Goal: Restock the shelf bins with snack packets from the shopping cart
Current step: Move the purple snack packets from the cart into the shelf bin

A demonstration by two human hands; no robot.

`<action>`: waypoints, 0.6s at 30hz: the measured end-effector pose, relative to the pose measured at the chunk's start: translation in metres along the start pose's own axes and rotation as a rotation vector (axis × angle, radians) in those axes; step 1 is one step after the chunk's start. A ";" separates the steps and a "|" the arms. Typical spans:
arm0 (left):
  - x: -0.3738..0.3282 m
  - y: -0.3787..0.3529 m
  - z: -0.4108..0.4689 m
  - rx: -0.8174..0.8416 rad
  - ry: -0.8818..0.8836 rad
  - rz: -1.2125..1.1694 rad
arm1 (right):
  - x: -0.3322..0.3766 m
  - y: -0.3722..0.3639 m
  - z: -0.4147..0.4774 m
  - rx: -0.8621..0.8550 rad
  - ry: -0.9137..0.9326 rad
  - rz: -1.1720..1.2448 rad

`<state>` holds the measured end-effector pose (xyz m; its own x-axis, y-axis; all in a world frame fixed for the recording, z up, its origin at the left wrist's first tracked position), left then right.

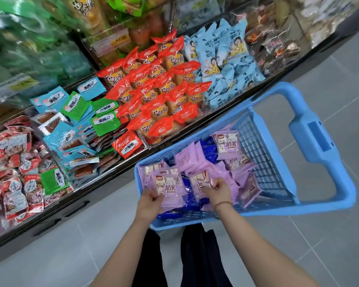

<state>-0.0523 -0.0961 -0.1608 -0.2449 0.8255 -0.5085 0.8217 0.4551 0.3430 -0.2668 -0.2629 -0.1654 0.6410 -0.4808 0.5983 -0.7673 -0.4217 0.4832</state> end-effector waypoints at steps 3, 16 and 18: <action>0.007 0.011 -0.016 0.082 0.074 -0.268 | 0.015 0.021 -0.016 0.065 0.051 0.133; -0.044 -0.014 -0.065 0.478 -0.044 -0.027 | 0.066 -0.030 -0.070 0.454 0.117 0.058; -0.048 -0.019 -0.065 0.493 -0.108 -0.033 | 0.064 -0.039 -0.074 0.431 0.114 0.057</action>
<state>-0.0894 -0.1224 -0.0913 -0.2421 0.7623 -0.6002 0.9660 0.2474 -0.0755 -0.1969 -0.2204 -0.0988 0.5728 -0.4349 0.6948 -0.7074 -0.6905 0.1510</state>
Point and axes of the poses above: each hand's wrist, its own z-axis towards the middle knuckle, its own y-axis out of the back of the hand, x = y × z, the point moved 10 cm from there along z, towards the middle knuckle, and after that the axes turned 1 degree about x, right-handed, at the moved point
